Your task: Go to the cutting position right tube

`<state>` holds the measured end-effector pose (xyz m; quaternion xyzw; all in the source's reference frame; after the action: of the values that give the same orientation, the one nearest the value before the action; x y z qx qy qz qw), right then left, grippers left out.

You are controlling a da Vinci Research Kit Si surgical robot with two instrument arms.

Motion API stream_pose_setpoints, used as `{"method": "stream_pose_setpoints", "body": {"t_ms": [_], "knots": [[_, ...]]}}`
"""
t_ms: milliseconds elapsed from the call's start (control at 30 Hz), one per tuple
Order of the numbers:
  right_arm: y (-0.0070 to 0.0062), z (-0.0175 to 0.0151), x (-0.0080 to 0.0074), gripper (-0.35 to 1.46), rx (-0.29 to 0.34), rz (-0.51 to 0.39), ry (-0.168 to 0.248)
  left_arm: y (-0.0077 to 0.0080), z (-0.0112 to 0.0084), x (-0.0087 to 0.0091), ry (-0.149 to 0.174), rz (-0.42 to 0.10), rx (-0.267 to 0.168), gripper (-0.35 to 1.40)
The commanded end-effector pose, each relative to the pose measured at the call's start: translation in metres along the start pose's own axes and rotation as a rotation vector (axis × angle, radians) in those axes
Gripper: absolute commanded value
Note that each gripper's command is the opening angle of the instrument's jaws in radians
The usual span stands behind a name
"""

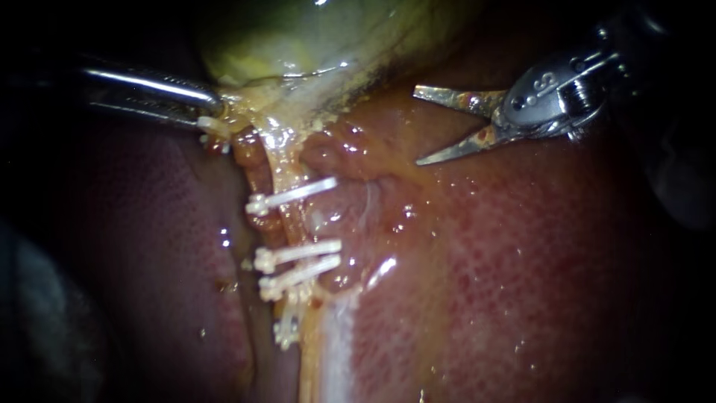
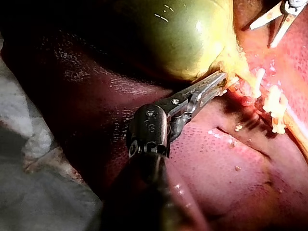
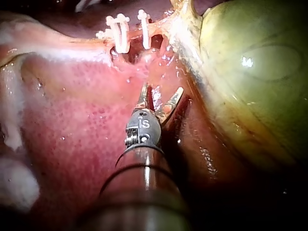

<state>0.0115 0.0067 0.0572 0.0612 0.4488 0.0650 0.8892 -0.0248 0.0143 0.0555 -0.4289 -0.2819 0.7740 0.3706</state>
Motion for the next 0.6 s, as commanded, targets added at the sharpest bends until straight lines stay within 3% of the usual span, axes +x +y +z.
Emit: {"method": "stream_pose_setpoints", "body": {"t_ms": [33,333,600], "knots": [[-0.0005,0.0002,0.0002,1.43,0.016,0.029,0.013,0.0000,0.0001,0.0000,0.001,0.001,0.001,-0.35],[-0.0057,0.0021,0.0015,1.37,0.200,0.294,0.009,0.0000,0.0001,0.0000,0.001,0.001,0.001,-0.35],[-0.0080,0.0042,0.0008,1.30,0.309,0.403,0.001,0.0002,0.0001,0.0000,0.001,0.000,0.002,-0.35]]}}
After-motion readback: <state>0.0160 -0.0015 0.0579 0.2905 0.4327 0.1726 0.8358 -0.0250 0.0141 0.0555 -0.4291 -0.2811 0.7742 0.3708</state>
